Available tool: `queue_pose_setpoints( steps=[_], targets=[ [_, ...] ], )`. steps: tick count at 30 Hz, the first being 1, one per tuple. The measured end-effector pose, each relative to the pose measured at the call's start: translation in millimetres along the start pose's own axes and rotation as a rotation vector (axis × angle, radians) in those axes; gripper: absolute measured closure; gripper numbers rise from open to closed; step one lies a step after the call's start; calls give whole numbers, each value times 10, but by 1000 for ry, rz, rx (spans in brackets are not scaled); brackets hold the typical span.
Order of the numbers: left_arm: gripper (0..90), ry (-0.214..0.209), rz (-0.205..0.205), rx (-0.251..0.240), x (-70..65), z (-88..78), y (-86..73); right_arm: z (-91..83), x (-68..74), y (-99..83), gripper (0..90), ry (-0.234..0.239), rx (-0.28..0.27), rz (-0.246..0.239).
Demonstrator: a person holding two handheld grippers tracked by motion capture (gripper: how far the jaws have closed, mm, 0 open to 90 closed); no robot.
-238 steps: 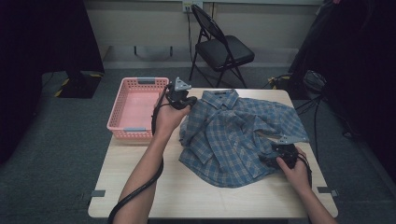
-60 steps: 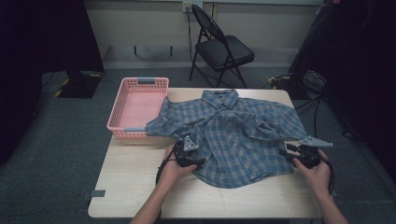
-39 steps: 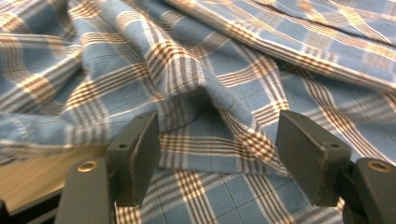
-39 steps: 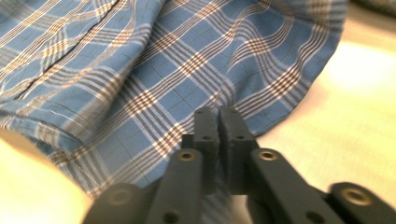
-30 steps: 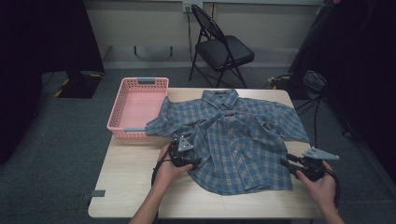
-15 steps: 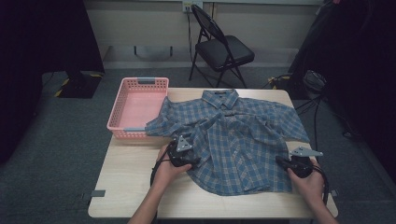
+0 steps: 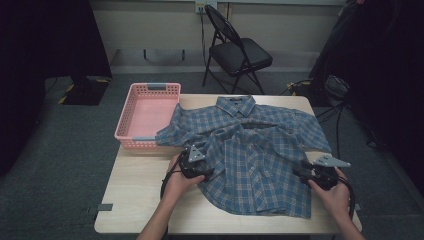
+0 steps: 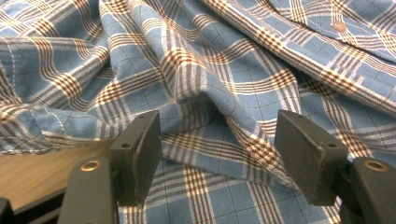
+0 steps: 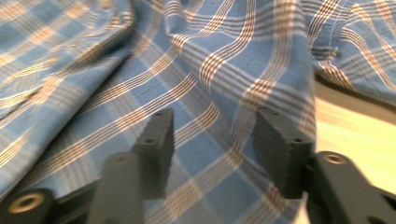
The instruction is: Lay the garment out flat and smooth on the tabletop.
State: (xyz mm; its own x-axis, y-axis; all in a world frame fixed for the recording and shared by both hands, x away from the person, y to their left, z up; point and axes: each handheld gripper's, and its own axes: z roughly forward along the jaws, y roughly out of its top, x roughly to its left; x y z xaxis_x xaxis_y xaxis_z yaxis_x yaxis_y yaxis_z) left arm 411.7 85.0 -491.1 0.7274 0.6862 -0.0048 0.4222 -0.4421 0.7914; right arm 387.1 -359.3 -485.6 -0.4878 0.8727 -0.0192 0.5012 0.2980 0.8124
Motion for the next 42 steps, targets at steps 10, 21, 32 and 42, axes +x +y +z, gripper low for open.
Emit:
queue_pose_setpoints(
  steps=[10, 21, 32, 42],
  targets=[
    [321, 7, -12, -11, 48, -34, -4, 238, 50, 40, 729, -5, 70, 14],
    [324, 11, -14, -7, 58, -50, -2, -143, 269, -222, 886, 134, 79, 17],
    [327, 5, -12, -16, 36, -46, 19, -163, 171, 163, 566, 19, -65, 28],
    [327, 7, -17, -10, 58, -57, 1, 349, 78, 120, 708, -29, 67, 15]
  ],
)
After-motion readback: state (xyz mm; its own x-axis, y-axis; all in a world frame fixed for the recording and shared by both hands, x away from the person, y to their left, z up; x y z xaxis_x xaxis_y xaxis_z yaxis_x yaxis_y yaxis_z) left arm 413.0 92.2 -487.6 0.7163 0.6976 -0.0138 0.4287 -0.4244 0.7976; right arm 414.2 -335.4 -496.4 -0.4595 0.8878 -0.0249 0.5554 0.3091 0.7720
